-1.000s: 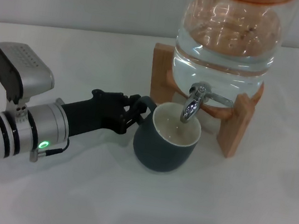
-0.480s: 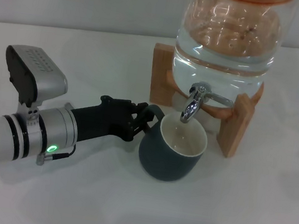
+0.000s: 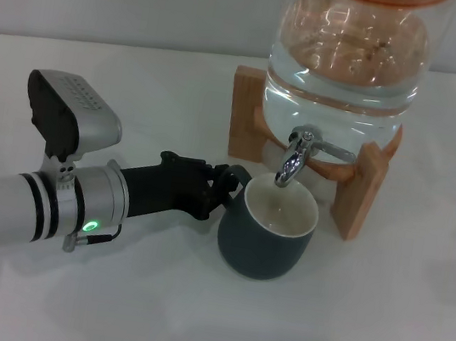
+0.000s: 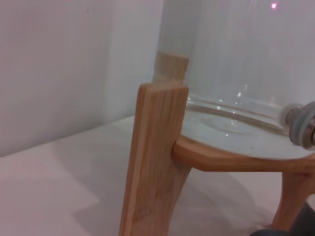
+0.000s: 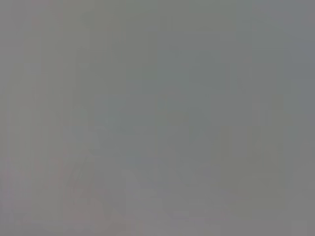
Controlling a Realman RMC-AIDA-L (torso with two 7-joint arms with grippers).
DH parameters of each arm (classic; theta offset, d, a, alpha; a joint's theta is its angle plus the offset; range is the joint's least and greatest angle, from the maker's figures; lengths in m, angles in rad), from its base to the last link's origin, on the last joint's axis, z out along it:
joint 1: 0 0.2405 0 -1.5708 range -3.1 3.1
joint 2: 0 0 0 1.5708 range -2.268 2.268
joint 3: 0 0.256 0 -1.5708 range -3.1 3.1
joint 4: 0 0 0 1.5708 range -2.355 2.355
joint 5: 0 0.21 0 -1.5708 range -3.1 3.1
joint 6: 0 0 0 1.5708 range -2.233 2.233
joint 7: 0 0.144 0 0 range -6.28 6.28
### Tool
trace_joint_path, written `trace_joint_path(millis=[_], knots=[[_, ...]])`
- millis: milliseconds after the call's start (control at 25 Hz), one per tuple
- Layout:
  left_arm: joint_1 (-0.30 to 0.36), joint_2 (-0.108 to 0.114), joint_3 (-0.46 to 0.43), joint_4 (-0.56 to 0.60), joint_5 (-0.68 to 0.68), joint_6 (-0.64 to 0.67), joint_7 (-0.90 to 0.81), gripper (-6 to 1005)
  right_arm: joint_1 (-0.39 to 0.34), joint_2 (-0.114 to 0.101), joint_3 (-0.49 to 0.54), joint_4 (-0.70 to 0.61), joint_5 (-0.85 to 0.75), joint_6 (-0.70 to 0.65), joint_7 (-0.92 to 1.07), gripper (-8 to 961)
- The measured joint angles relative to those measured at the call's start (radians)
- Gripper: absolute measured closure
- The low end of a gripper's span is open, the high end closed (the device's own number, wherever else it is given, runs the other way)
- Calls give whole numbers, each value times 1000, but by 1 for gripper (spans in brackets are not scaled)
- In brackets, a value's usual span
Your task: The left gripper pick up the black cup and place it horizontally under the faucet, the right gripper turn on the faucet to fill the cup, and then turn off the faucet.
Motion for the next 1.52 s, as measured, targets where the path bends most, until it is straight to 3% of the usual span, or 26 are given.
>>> trace_joint_path(millis=[360, 1120, 1320, 1520], knots=[[-4, 2, 8, -1, -1, 13, -17, 857, 0, 0, 0, 6, 3, -6, 0, 164], [-13, 3, 34, 0, -9, 37, -42, 573, 4, 0, 0, 8, 5, -7, 0, 165], [30, 11, 15, 14, -13, 9, -40, 498, 0, 0, 0, 8, 5, -7, 0, 165], [95, 21, -31, 22, -6, -46, -34, 498, -2, 0, 0, 6, 2, -5, 1, 165]])
